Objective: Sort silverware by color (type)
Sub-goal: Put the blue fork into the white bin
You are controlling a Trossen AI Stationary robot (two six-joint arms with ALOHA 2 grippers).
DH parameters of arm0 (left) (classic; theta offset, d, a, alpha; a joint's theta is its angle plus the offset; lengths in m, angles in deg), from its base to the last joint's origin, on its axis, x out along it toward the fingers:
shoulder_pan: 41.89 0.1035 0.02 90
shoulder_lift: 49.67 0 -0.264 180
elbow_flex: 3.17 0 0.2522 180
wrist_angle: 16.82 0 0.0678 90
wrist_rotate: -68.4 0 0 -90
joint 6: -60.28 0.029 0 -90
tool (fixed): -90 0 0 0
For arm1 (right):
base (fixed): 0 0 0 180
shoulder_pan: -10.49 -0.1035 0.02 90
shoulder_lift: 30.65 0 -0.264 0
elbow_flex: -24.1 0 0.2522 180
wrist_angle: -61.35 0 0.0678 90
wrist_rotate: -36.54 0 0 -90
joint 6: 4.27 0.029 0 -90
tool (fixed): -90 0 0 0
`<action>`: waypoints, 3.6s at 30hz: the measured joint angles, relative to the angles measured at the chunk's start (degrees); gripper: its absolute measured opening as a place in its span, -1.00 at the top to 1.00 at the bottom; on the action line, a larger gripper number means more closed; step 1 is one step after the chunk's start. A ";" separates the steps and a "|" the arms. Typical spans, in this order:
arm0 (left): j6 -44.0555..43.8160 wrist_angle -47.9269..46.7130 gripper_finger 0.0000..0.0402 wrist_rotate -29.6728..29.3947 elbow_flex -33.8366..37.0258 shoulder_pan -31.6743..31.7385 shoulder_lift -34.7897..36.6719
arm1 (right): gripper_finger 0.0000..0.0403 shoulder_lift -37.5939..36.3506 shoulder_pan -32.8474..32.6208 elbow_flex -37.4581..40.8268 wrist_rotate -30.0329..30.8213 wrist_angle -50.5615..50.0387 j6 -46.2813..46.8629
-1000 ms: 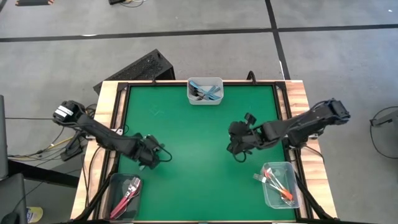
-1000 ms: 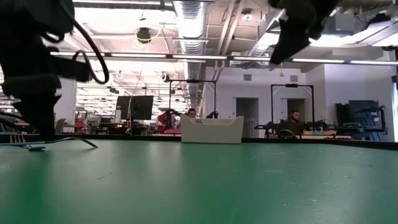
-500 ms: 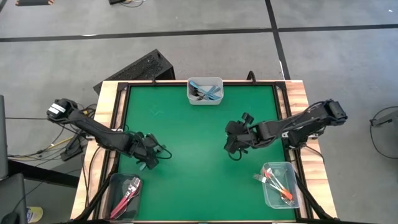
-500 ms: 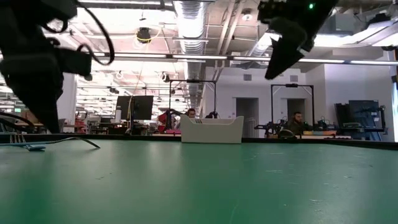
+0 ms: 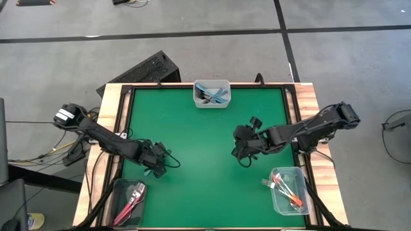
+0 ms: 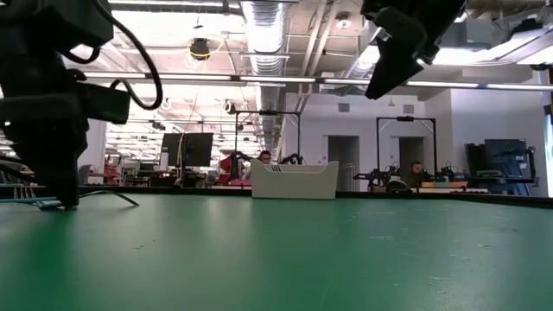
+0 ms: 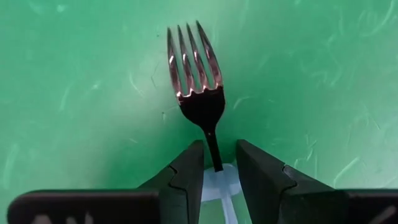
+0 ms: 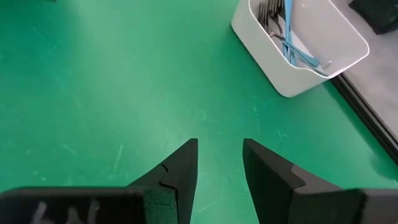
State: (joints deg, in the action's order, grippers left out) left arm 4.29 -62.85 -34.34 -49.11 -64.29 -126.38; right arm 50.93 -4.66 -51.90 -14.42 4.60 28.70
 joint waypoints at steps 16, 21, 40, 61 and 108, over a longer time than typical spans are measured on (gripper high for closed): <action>8.62 8.57 0.99 -13.19 -1.08 0.93 -0.53 | 0.25 2.21 -1.31 7.75 2.31 28.32 -0.62; 22.74 21.66 0.99 -23.72 -1.92 0.03 -0.33 | 0.24 4.03 0.61 13.44 -7.30 49.99 -5.37; 50.27 51.81 1.00 -36.70 -1.97 2.00 -0.31 | -0.20 21.78 5.59 15.17 -16.58 102.94 -11.08; 57.38 50.14 0.99 -35.56 -1.93 1.68 -0.32 | 0.82 25.64 8.17 10.27 -21.51 101.32 -11.67; 21.66 21.37 0.61 -39.66 -1.27 3.25 -0.24 | 0.56 27.56 43.07 -19.06 -28.28 21.03 -30.60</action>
State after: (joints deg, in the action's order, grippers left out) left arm 25.95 -41.47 -74.00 -50.38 -61.04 -126.62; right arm 78.49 38.40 -70.96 -42.69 25.63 -1.90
